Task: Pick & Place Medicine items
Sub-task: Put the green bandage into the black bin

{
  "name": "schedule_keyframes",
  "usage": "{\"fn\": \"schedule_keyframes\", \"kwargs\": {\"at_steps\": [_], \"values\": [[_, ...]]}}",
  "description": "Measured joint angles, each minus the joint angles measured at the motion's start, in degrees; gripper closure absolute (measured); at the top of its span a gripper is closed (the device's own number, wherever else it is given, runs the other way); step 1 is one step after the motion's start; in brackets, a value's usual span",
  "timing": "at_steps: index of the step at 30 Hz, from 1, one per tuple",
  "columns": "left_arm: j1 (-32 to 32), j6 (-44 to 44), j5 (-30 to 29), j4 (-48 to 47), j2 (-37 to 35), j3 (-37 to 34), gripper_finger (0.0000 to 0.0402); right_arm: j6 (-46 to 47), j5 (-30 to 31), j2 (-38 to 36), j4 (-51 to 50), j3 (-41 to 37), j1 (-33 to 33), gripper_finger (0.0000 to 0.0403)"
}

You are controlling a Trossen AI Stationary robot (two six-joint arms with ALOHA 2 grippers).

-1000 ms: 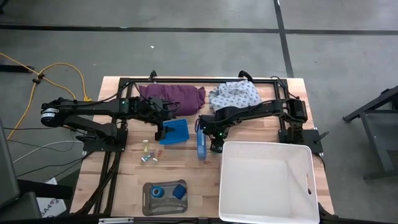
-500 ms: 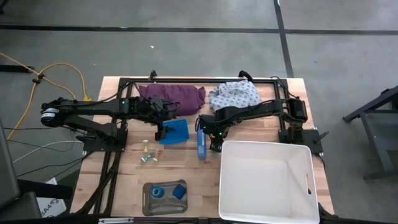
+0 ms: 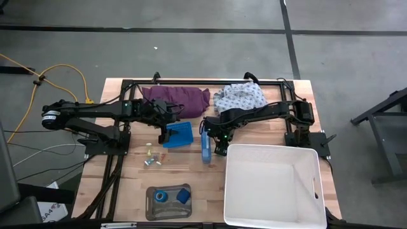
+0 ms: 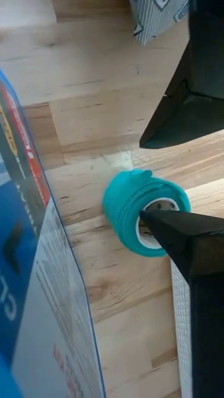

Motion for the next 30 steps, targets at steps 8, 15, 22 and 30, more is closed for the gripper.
{"fn": "schedule_keyframes", "kwargs": {"at_steps": [8, 15, 22, 30], "values": [[0.0, 0.0, 0.0, 0.0, 0.0, 0.0, 0.0136, -2.0, -0.6, 0.1, 0.4, 0.0, -0.2, 0.0243], [0.0, 0.0, 0.0, 0.0, 0.0, 0.0, 0.0136, -3.6, -0.9, 0.1, 0.4, 0.0, -0.8, 0.0243], [0.0, 0.0, 0.0, 0.0, 0.0, 0.0, 0.0136, -3.1, -1.5, -0.3, -0.4, 0.0, -1.6, 0.0243], [0.0, 0.0, 0.0, 0.0, 0.0, 0.0, 0.0136, -2.6, -1.4, -1.2, -1.2, -0.1, -2.0, 0.0243]]}}
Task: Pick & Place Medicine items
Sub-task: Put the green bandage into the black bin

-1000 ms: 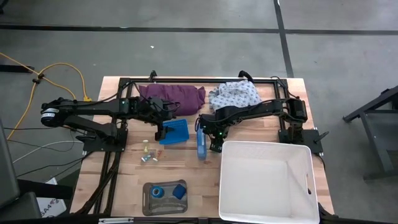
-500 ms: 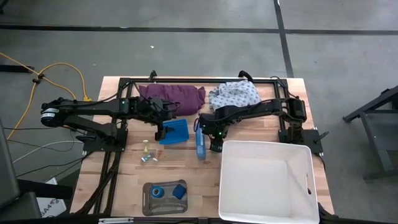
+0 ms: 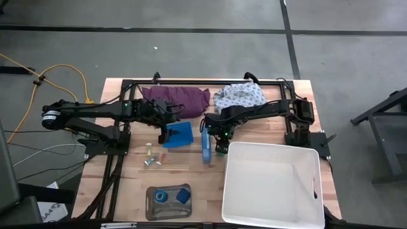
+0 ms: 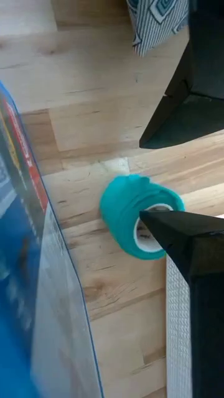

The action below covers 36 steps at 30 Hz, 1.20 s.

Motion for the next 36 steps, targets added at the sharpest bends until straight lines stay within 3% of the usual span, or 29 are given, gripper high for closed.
{"fn": "schedule_keyframes", "kwargs": {"at_steps": [36], "values": [[0.0, 0.0, 0.0, 0.0, 0.0, 0.0, 0.0136, 7.5, 5.9, -1.8, -2.3, 0.1, 3.1, 0.0243]]}}
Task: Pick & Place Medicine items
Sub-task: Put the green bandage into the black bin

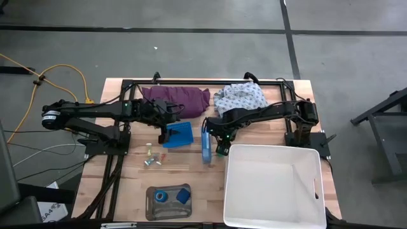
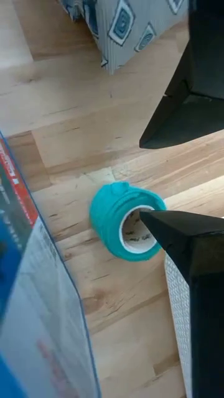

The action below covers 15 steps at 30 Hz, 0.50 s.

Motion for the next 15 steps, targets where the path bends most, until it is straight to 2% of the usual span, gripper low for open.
{"fn": "schedule_keyframes", "kwargs": {"at_steps": [15], "values": [[0.0, 0.0, 0.0, 0.0, 0.0, 0.0, 0.0136, 0.5, -0.1, 2.0, 1.1, 0.0, 0.5, 0.0243]]}}
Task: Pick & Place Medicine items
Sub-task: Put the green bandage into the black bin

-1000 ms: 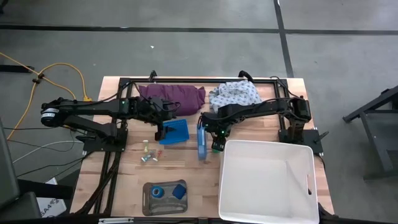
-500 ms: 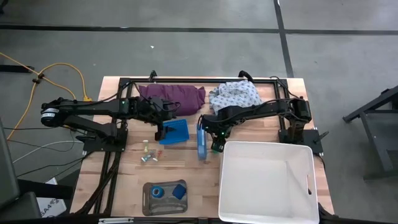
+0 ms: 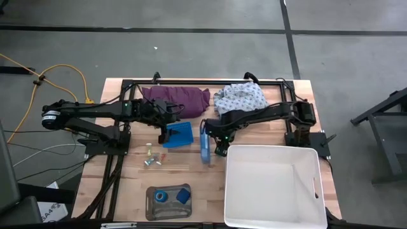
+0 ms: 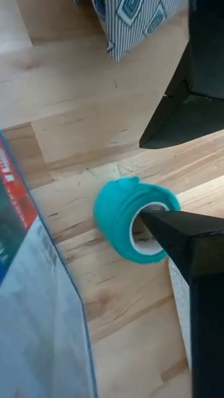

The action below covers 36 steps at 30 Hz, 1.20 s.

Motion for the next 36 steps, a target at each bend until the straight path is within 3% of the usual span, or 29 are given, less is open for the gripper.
{"fn": "schedule_keyframes", "kwargs": {"at_steps": [19, 36], "values": [[0.0, 0.0, 0.0, 0.0, 0.0, 0.0, 0.0136, -0.4, -0.1, 1.0, 0.0, -0.1, 0.0, 0.0245], [0.0, 0.0, 0.0, 0.0, 0.0, 0.0, 0.0136, -0.2, 1.9, 0.5, 0.3, -0.1, -1.2, 0.0384]]}}
